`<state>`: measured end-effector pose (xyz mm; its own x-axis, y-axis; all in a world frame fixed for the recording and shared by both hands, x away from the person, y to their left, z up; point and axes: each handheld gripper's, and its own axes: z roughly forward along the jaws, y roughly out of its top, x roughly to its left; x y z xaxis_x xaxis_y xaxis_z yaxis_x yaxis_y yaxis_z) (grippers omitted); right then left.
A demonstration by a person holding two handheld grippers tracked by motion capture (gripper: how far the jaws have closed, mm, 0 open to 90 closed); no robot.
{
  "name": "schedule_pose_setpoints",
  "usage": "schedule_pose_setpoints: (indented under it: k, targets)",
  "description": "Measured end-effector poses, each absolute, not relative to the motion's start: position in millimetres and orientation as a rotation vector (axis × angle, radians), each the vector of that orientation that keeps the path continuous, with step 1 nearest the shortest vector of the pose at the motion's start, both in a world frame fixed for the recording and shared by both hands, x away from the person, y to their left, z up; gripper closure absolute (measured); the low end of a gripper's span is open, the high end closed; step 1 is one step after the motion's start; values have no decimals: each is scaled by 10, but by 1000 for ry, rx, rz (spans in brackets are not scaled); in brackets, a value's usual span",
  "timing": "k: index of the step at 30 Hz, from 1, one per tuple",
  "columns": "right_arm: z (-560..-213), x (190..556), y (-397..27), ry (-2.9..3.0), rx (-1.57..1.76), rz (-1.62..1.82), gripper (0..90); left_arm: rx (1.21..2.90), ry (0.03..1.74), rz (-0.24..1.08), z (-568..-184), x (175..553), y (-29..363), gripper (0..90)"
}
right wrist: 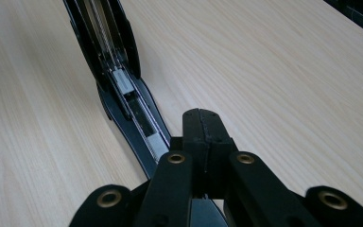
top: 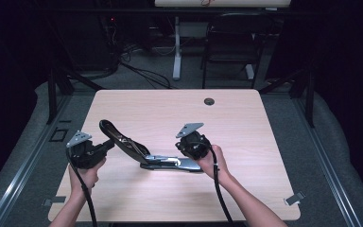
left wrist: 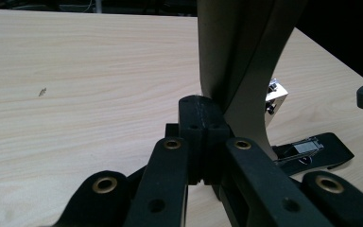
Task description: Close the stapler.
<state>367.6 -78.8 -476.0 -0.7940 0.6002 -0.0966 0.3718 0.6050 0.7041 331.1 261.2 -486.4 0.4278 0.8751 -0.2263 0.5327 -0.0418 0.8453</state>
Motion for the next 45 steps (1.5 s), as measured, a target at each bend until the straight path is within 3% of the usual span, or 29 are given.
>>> schedule_pose_setpoints:
  k: [30, 45]
  targets:
    - [-4510, 3824, -128, 2543, 638, 1059, 900, 1800, 1161, 394, -4982, 3343, 2308, 900]
    - [-4278, 3681, -189, 2451, 615, 1194, 900, 1907, 1066, 321, -5076, 3421, 2020, 899]
